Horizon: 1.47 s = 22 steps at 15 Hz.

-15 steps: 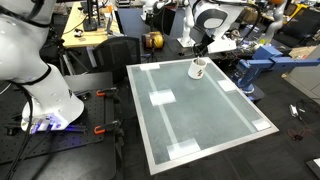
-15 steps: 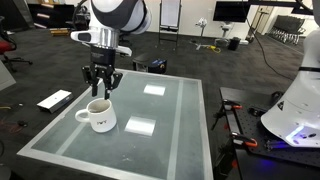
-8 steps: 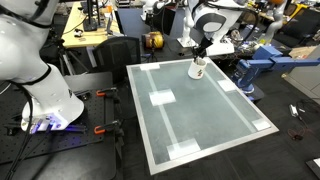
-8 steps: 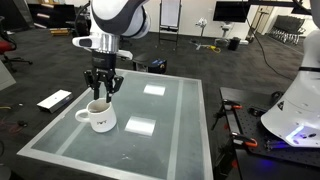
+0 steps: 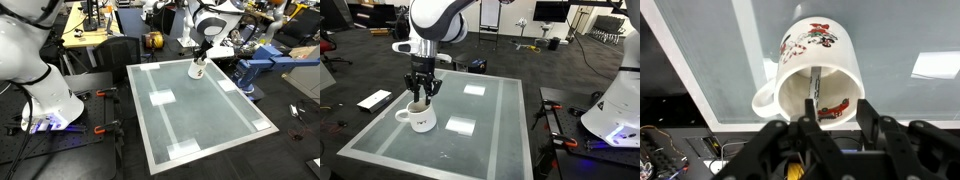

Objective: Remove the marker from the mug and put it on the table

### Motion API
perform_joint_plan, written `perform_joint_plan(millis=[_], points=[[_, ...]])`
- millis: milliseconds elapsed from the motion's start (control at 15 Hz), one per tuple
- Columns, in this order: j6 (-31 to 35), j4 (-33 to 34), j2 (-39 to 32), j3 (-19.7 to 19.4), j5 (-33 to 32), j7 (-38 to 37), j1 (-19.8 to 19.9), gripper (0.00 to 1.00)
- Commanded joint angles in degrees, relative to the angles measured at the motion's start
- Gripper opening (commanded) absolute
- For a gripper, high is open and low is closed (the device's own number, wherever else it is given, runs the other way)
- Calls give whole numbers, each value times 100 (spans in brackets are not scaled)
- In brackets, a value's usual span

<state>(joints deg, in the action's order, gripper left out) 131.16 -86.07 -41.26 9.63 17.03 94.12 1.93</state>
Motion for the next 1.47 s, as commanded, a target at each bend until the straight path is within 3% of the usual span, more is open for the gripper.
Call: perform_joint_plan(millis=[0,333,1400], points=[[-124,356,-218,55,-237,-256,23,49],[-171,566,-404,69,-316,-266,22,44],[-409,977,-725,201,-316,-222,-10,44]])
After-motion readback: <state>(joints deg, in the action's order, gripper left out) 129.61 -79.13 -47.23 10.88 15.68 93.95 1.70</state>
